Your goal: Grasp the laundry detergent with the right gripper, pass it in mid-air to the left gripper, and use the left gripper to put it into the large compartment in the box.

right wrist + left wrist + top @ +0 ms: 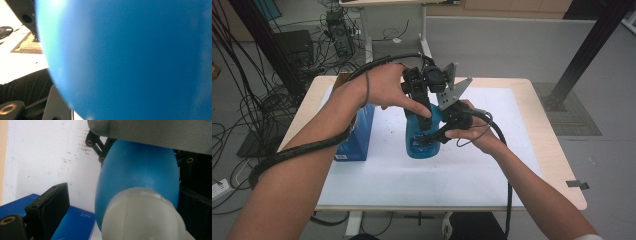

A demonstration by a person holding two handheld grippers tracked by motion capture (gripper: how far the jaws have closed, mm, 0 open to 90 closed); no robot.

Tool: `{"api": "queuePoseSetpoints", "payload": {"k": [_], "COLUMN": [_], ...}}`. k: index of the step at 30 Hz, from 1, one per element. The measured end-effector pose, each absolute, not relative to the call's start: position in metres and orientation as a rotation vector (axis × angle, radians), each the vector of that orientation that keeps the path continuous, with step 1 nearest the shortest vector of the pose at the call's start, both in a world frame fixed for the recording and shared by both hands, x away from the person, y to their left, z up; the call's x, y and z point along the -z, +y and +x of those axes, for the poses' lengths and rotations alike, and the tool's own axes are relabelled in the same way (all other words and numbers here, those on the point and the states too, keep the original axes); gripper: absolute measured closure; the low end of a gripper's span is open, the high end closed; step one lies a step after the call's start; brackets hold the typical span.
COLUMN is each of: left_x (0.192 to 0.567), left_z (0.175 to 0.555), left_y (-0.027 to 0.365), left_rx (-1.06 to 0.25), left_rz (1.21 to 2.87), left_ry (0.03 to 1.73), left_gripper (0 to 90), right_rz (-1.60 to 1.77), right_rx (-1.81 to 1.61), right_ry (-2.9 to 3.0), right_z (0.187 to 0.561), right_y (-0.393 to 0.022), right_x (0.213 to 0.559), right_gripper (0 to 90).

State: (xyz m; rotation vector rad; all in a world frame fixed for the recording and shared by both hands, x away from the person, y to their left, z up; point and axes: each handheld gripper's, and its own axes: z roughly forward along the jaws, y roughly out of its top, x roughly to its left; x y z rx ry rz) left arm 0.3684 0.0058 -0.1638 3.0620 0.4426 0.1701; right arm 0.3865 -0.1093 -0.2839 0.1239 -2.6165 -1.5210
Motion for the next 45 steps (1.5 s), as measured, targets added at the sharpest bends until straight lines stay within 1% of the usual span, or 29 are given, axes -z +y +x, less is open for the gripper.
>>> {"api": "queuePoseSetpoints", "payload": {"k": [45], "left_x": [0.1655], "left_z": [0.3684], "left_y": [0.0078], "left_rx": [-0.185], "left_rz": [3.07], "left_ry": [0.448], "left_gripper": [5.9], "right_rz": [0.136], "right_rx": [1.54], "right_ry": [-2.623], "right_z": [0.3867], "right_y": [-0.1093], "right_x": [0.2831], "right_gripper": [43.4]}}
